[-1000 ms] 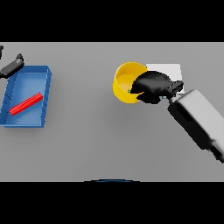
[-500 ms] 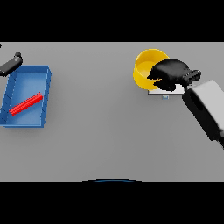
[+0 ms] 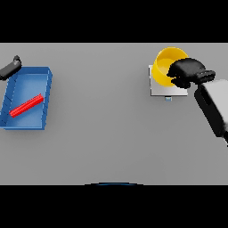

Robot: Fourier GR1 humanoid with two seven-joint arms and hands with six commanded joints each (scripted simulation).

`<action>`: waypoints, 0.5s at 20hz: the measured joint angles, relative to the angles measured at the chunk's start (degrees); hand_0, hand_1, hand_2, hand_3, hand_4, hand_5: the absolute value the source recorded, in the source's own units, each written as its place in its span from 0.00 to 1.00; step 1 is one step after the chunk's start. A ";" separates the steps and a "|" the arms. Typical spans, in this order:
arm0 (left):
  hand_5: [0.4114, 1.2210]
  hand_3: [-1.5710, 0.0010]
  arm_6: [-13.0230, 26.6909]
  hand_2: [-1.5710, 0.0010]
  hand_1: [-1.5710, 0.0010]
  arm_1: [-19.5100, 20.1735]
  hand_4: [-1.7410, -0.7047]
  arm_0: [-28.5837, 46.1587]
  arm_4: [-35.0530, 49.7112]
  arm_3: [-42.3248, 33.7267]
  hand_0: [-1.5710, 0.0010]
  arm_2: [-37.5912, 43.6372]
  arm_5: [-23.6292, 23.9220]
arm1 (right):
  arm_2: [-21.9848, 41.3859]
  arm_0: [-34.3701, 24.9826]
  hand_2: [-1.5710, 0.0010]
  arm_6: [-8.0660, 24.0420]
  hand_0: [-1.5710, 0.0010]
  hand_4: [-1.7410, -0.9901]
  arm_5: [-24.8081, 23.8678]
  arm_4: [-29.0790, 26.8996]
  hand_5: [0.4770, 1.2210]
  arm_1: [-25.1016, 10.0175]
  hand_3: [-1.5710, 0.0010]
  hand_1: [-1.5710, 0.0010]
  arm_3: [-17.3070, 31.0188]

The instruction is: Pick up the red beaker and tilt it to pour out 1 green nut into yellow bowl. Pick up the yellow bowl and place it on the metallic measuring scale.

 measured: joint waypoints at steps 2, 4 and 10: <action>0.46 1.00 0.68 1.00 1.00 0.12 0.86 -0.48 -0.01 -0.01 1.00 0.09 -0.03 | 0.29 -0.14 0.14 -1.10 0.09 0.01 -0.57 0.45 1.00 -0.06 0.01 0.21 1.75; 0.46 1.00 1.40 1.00 1.00 -0.21 0.87 -0.28 -0.20 0.15 1.00 -0.36 -0.02 | 0.35 0.33 0.16 -1.03 0.11 0.01 -0.70 0.40 1.00 -0.03 0.01 0.23 1.92; 0.45 1.00 0.17 1.00 1.00 -0.35 0.87 -0.79 0.26 1.10 1.00 0.13 -1.15 | -0.73 0.18 0.34 -0.51 0.16 0.16 0.44 -0.86 0.91 0.09 0.21 0.34 2.25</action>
